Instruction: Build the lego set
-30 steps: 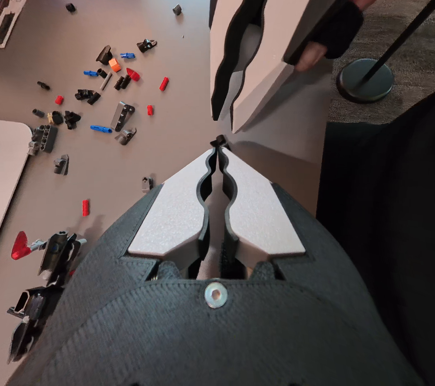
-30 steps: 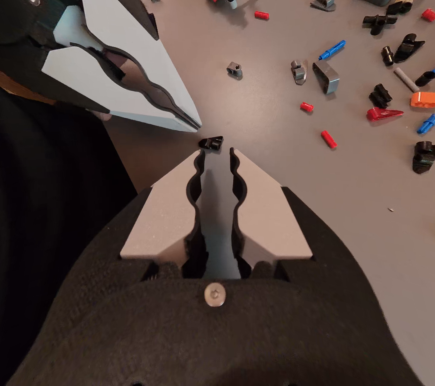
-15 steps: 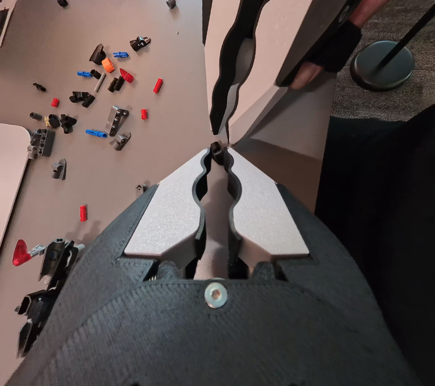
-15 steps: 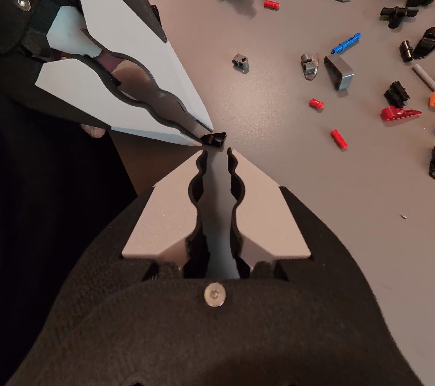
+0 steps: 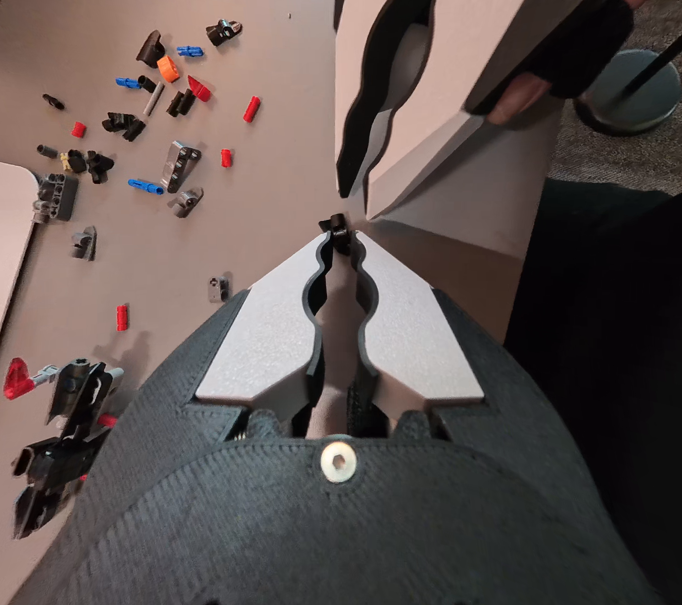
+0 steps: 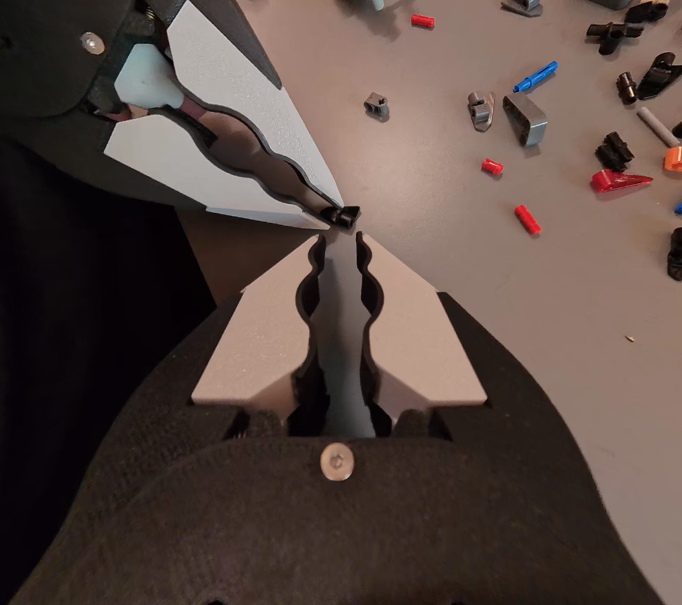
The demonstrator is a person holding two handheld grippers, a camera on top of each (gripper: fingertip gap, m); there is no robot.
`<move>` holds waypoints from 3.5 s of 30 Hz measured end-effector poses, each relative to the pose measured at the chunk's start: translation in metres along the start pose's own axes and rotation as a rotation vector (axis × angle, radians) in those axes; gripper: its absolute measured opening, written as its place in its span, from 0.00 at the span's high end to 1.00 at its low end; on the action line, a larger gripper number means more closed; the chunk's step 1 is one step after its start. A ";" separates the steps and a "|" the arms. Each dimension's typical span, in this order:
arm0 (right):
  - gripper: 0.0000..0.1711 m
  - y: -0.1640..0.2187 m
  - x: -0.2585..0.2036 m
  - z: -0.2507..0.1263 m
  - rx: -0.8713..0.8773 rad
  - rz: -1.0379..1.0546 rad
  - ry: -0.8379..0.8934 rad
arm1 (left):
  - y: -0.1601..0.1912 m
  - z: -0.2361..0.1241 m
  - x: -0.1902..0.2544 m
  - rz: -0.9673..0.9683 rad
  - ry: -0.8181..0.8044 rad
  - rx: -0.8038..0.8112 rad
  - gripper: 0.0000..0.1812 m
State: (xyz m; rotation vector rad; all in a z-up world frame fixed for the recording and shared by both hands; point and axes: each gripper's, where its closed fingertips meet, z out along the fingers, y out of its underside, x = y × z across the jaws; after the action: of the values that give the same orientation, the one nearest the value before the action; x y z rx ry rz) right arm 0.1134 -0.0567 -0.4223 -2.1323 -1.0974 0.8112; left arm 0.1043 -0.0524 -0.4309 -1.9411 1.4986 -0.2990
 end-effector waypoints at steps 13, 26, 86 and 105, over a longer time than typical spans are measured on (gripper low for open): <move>0.79 -0.074 -0.005 -0.045 0.377 -0.295 0.152 | -0.066 -0.061 -0.033 -0.739 0.503 0.613 0.97; 0.86 -0.099 -0.015 -0.047 0.425 -0.495 0.218 | -0.081 -0.089 -0.036 -1.047 0.947 0.835 0.97; 1.00 -0.039 0.008 -0.015 0.122 -0.239 -0.038 | -0.031 -0.033 -0.027 -0.619 0.350 0.394 1.00; 1.00 -0.042 0.007 -0.037 0.183 -0.093 -0.296 | -0.054 -0.038 -0.035 -0.275 0.230 0.396 0.97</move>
State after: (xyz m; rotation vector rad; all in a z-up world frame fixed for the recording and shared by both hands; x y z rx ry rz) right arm 0.1233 -0.0391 -0.3695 -1.8351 -1.2091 1.1622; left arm 0.1144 -0.0272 -0.3614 -1.8270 1.1907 -0.8962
